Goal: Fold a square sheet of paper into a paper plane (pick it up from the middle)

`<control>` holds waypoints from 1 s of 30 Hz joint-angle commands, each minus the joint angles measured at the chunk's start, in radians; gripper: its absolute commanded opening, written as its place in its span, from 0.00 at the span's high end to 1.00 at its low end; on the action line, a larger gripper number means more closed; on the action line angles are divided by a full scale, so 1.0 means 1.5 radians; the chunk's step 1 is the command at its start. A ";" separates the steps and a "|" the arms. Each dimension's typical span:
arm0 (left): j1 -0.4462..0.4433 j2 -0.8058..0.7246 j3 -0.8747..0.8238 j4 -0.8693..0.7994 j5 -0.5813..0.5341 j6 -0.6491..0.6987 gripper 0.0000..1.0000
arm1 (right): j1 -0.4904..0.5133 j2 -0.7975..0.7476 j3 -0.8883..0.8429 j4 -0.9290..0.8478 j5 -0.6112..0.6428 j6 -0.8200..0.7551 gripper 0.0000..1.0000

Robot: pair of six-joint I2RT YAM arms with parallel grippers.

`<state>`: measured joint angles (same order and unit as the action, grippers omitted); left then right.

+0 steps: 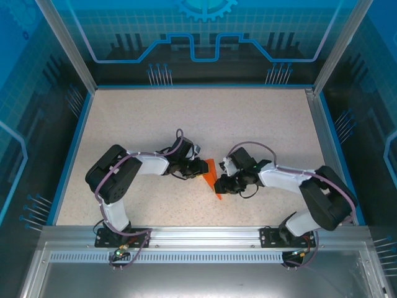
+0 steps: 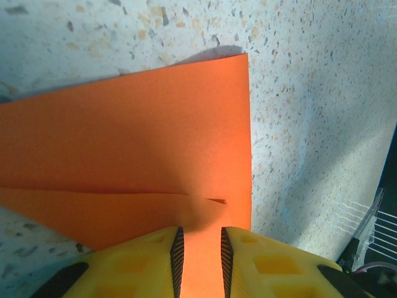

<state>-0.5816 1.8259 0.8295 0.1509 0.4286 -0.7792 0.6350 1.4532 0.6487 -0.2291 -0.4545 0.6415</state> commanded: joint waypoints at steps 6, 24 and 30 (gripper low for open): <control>-0.010 0.068 -0.018 -0.016 -0.033 0.012 0.73 | 0.011 -0.018 0.015 0.038 0.004 0.025 0.74; -0.010 0.070 0.006 -0.050 -0.038 0.024 0.73 | 0.030 0.009 -0.129 0.083 0.037 0.046 0.76; -0.009 0.066 0.011 -0.054 -0.042 0.022 0.73 | 0.032 -0.050 -0.060 0.048 0.030 0.026 0.74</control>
<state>-0.5789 1.8423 0.8577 0.1257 0.4442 -0.7788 0.6670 1.4082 0.5072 -0.0860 -0.4107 0.7055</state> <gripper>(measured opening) 0.266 0.254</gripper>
